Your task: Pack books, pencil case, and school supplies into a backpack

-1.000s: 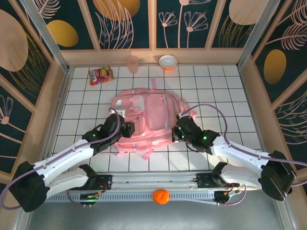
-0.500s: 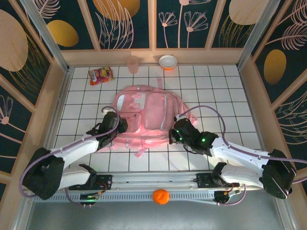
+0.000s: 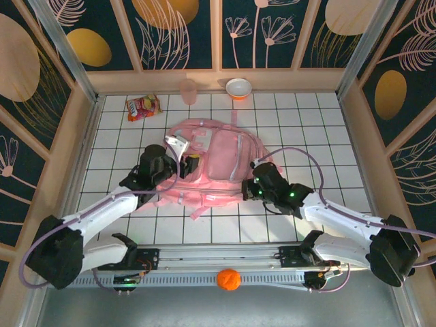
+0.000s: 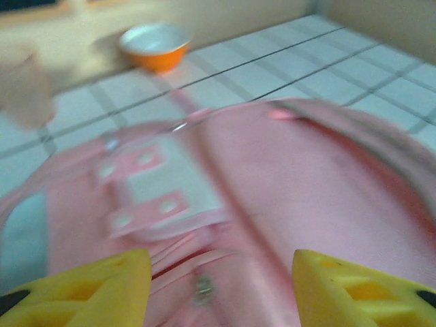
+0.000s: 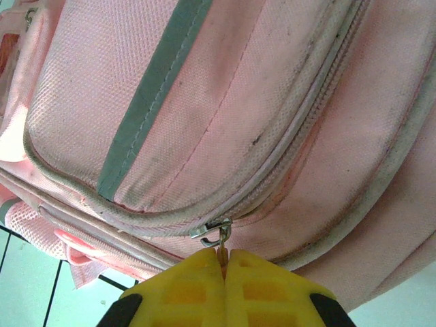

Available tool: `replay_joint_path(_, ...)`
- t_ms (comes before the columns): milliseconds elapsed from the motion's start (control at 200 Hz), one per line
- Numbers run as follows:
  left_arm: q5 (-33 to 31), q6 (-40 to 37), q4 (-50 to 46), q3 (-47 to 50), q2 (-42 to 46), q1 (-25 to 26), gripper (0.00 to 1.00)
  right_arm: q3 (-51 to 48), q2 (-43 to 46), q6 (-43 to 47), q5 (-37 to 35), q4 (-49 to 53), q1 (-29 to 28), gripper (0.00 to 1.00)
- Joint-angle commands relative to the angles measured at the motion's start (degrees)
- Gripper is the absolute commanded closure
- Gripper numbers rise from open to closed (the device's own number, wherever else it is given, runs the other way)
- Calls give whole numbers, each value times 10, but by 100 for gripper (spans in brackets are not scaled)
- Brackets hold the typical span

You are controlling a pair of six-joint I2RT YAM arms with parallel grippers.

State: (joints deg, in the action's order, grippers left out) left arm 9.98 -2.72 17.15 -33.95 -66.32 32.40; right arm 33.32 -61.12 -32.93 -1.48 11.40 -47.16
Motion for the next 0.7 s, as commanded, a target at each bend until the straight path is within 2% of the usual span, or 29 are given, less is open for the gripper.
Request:
replay_joint_path(0,133,-220,15,9,8,32,42,-2,2,20,1,-15,12,100)
replay_joint_path(100,163,-302,-10,-5,-15,67,41,-1,0,25,2,-16,16,100)
replay_joint_path(245,145,-327,-19,-46,-76,103,37,4,-1,32,3,-11,20,100)
replay_joint_path(465,119,-325,0,-94,-154,143,35,5,2,34,2,-8,25,100)
replay_joint_path(611,87,-316,11,-114,-201,156,38,4,6,35,2,-8,26,100)
replay_joint_path(696,88,-314,-1,-129,-227,157,39,4,9,36,2,-7,28,100)
